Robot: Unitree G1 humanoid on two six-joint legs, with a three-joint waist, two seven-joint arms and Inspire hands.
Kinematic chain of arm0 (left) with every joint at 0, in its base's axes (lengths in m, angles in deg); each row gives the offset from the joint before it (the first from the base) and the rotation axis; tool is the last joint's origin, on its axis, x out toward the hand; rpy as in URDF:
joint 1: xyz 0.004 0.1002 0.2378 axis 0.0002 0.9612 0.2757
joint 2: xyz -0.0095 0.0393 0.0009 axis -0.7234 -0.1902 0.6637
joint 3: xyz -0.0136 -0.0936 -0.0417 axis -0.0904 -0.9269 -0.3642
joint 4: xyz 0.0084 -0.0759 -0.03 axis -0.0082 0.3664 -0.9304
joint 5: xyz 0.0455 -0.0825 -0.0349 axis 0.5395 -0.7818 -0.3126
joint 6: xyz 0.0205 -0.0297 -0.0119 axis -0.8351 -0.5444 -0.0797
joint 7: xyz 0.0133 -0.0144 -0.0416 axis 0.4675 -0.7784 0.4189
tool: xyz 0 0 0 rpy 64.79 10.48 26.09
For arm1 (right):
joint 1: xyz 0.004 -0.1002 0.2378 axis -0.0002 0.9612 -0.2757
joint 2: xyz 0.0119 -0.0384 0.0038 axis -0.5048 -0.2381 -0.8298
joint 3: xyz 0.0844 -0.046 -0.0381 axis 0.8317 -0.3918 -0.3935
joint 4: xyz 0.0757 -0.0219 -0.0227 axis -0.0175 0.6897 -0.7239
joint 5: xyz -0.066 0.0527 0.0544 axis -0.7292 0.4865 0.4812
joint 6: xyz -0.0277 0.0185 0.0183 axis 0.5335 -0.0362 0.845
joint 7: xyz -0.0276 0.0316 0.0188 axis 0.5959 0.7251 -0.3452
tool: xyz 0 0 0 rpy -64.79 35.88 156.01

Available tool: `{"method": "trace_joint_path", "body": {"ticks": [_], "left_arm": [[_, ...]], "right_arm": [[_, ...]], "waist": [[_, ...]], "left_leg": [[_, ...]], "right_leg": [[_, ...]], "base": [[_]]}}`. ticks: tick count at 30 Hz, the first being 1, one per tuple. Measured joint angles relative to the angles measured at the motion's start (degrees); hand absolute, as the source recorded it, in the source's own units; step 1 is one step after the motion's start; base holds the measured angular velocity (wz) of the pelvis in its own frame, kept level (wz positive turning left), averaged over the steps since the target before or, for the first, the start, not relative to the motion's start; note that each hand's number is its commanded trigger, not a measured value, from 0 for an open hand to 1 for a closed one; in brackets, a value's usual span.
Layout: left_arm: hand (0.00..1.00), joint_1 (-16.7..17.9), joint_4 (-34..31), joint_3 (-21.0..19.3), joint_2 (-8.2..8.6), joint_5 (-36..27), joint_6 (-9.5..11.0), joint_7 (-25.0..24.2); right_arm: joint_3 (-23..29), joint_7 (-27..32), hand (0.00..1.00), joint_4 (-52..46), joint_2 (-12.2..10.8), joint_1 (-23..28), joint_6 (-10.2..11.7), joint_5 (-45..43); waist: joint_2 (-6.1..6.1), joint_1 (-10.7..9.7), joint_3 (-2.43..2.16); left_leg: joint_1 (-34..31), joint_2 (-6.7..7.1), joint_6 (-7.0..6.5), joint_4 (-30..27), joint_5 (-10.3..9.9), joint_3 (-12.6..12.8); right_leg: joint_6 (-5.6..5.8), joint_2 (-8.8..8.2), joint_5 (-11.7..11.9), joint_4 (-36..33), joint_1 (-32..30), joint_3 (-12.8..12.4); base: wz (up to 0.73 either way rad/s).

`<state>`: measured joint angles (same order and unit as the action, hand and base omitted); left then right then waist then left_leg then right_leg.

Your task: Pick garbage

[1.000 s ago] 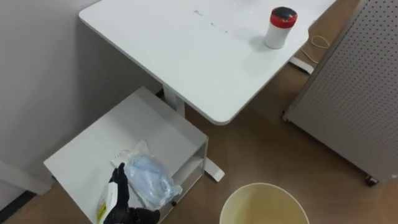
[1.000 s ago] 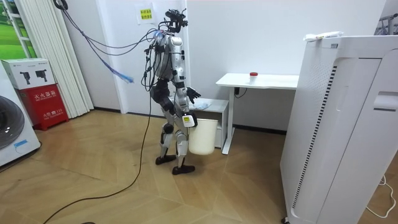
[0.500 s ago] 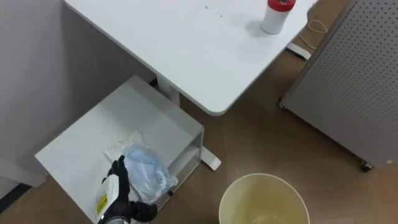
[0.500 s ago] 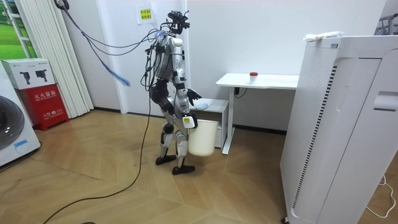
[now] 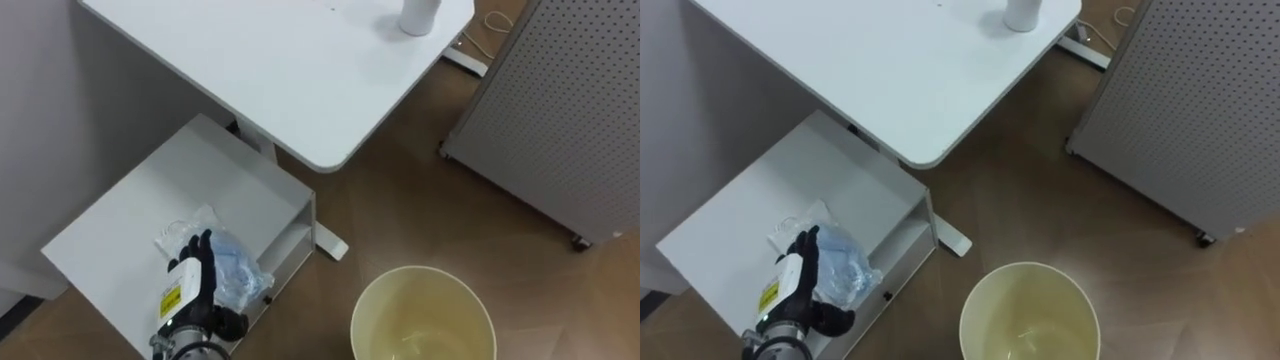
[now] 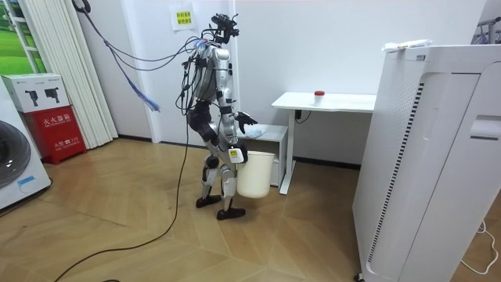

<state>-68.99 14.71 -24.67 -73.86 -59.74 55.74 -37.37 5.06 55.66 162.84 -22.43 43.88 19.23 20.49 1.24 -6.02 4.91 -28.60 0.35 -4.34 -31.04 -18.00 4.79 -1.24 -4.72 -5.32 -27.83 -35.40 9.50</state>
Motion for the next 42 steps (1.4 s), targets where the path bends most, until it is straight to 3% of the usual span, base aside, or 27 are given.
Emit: {"method": "trace_joint_path", "body": {"ticks": [11, 16, 23, 27, 39, 42], "left_arm": [[0.0, -3.5, 0.0, 1.1, -0.77, 1.0, -1.5, 1.1], [0.0, -4.6, 0.7, 1.2, -2.54, 1.1, -1.5, 1.1], [0.0, -5.4, 2.0, 1.1, -3.04, 0.9, -1.4, 1.0], [0.0, -6.2, 4.2, 1.2, -2.72, 1.0, -1.4, 0.5], [0.0, -6.2, 5.2, 3.7, -3.25, 0.8, -2.3, 0.0], [0.08, -6.3, 6.4, 4.7, -3.61, 0.8, -2.3, 1.2]], "right_arm": [[0.0, -0.7, 1.0, -1.3, 0.7, -1.1, -0.7, -0.3], [0.0, -0.6, 1.0, -2.3, 0.6, -1.1, -0.6, -0.4], [-0.1, -0.6, 1.0, -3.5, 1.3, -1.0, -0.6, -0.2], [-1.8, -0.7, 1.0, -4.7, 1.7, -1.0, -0.7, 2.0], [-3.4, -1.2, 1.0, -5.6, 2.1, -0.9, -0.6, 8.2], [-3.5, -1.3, 1.0, -5.8, 2.3, -0.9, -0.7, 8.2]], "waist": [[0.17, -0.2, 0.08], [0.38, -1.8, 0.25], [0.17, -2.8, 0.44], [0.15, -3.3, 0.48], [-0.34, -3.2, 0.7], [-0.47, -3.4, 0.63]], "left_leg": [[-3.9, 0.03, 0.0, -2.0, 0.0, 0.0], [-5.9, -0.35, 0.22, -3.5, -0.1, 0.0], [-9.4, -0.51, 0.5, -5.3, -0.3, 0.3], [-12.5, -1.44, 0.76, -8.6, -1.4, 0.2], [-16.9, -2.01, 1.08, -17.1, -4.5, -0.1], [-18.1, -2.32, 1.13, -19.0, -5.2, -0.2]], "right_leg": [[-0.12, -0.17, 0.1, -1.5, -3.7, 0.0], [-0.55, -0.15, 0.3, -2.1, -5.1, 0.3], [-0.96, -0.24, 0.3, -4.0, -8.8, 0.0], [-1.58, -0.11, 0.0, -5.5, -11.0, 0.5], [-2.4, -0.4, -3.1, -13.4, -15.5, 0.6], [-2.62, -0.45, -3.8, -15.3, -16.6, 0.7]], "base": [[0.0], [0.02], [0.0], [-0.02], [0.0], [0.0]]}}
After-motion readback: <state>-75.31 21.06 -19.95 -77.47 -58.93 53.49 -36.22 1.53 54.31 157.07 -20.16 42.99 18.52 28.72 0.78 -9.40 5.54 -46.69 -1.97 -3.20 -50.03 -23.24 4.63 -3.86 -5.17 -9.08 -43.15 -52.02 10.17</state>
